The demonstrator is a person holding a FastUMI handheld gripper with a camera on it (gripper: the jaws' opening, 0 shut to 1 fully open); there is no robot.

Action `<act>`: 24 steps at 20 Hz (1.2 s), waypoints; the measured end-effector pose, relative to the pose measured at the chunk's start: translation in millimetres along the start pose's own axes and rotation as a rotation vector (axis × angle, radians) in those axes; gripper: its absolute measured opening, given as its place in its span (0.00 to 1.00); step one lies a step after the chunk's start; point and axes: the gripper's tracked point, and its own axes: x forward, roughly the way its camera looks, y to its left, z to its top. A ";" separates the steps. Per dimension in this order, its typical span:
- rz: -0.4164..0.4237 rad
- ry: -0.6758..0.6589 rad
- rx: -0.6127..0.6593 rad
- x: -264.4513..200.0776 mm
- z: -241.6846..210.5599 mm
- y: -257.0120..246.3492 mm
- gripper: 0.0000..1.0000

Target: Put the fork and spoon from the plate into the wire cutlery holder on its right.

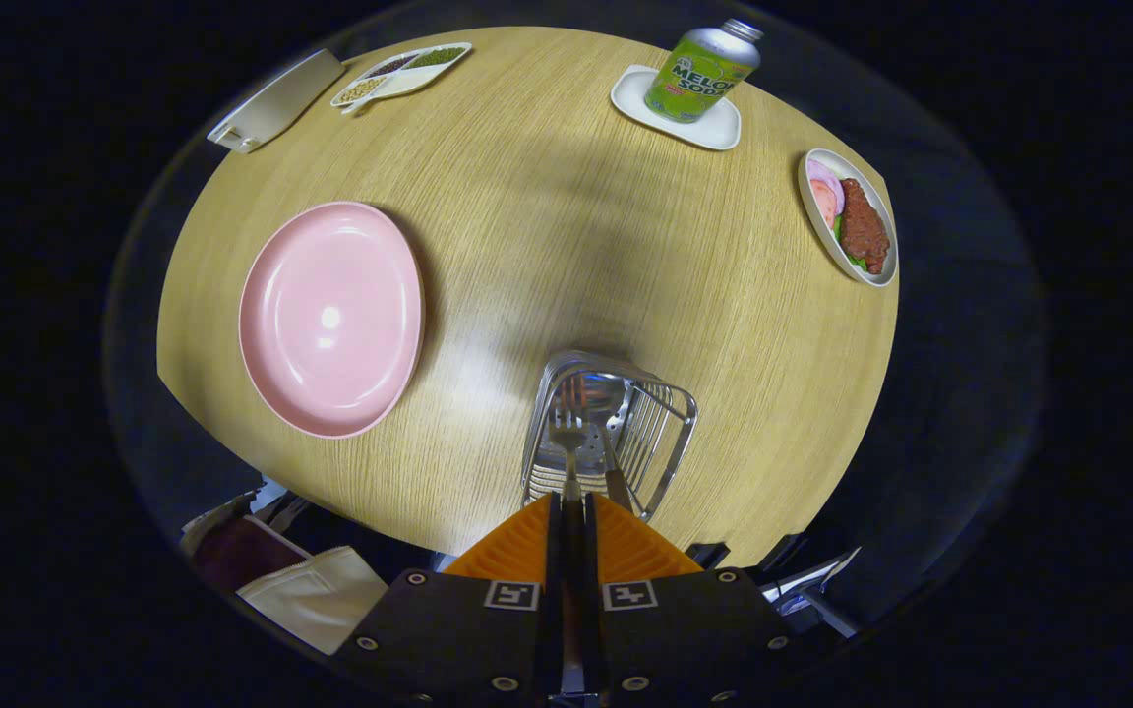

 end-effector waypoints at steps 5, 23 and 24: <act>-0.004 -0.065 -0.012 -3.8 6.9 -2.0 0.40; -0.021 -0.922 0.272 -186.1 43.9 -13.4 1.00; -0.033 -0.975 0.274 -198.2 42.0 -13.2 1.00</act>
